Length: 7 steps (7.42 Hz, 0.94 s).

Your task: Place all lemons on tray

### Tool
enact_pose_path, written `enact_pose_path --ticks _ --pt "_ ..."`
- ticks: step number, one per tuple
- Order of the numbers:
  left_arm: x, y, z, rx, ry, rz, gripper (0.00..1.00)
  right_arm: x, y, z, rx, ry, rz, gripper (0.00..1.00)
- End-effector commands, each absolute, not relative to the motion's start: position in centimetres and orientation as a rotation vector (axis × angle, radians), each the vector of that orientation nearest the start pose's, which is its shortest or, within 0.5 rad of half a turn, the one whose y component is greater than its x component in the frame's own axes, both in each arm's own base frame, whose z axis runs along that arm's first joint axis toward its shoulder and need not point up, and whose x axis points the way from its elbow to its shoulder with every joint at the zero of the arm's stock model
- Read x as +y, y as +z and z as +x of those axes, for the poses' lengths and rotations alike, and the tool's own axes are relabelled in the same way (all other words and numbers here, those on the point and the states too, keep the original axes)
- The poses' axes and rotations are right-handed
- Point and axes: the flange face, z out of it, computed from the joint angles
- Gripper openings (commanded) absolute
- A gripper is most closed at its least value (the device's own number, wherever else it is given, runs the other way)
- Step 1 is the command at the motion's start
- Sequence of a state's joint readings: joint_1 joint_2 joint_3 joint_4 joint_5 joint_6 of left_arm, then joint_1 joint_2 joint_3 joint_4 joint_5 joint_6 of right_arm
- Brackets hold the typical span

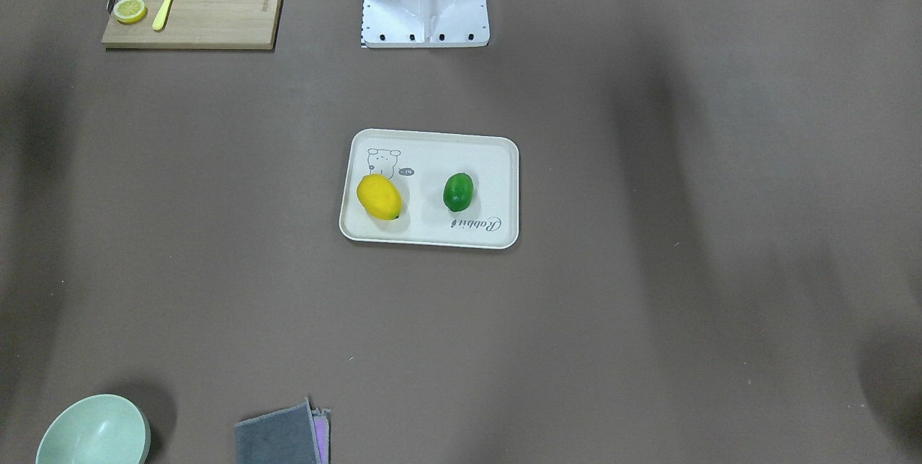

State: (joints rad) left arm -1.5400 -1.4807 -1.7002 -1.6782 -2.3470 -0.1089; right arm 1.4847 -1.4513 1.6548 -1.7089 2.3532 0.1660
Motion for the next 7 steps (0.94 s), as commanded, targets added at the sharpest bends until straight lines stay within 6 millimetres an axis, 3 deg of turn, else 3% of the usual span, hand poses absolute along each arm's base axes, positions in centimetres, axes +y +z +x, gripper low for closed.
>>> enact_pose_path --ticks 1,7 --pt "-46.4 62.7 -4.9 0.782 -0.018 0.083 0.98 -52.5 59.2 3.9 -0.784 0.055 -0.049 1.00" --pt "-46.4 62.7 -4.9 0.781 -0.017 0.082 0.98 -51.8 59.9 4.9 -0.784 0.074 -0.053 1.00"
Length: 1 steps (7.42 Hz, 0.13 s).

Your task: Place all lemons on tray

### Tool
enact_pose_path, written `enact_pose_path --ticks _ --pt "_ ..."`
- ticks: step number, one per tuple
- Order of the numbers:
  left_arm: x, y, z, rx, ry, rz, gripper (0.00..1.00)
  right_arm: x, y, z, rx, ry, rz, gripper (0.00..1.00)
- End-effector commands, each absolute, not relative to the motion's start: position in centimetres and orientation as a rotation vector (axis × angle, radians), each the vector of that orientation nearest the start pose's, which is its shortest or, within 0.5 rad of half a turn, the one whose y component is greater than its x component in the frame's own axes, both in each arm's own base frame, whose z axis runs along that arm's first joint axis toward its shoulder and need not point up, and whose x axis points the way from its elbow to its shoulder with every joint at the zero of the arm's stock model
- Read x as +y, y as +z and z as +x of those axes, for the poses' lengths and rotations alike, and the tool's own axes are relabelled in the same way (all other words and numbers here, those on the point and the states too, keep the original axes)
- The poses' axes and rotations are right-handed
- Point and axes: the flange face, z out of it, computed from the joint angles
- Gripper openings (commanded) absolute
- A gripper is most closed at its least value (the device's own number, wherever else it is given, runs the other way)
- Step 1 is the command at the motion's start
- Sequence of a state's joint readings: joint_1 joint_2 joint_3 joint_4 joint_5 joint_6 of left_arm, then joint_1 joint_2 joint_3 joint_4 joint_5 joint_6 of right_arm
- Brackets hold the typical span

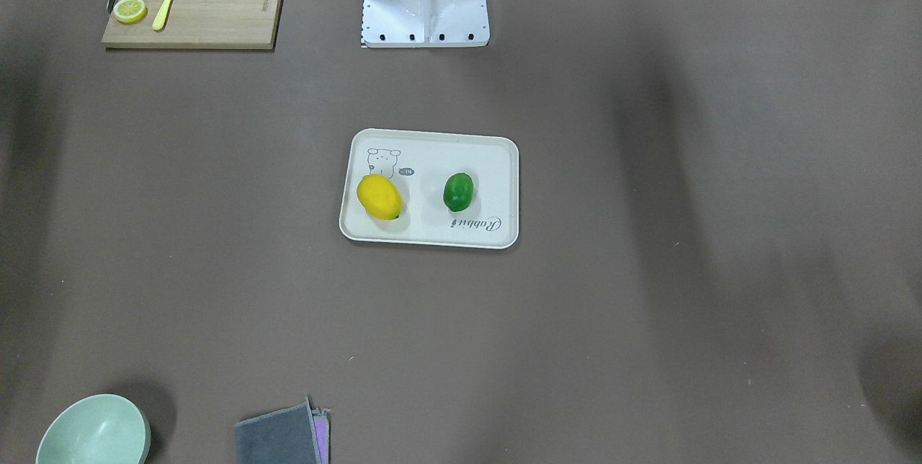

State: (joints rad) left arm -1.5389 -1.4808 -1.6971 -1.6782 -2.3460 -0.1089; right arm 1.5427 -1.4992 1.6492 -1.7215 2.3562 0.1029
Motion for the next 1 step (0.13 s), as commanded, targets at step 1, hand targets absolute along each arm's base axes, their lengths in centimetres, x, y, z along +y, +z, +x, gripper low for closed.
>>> enact_pose_path --ticks 1 --pt "-46.42 62.82 -4.87 0.781 -0.017 0.081 0.98 -51.87 59.84 4.94 -0.784 0.074 -0.053 1.00"
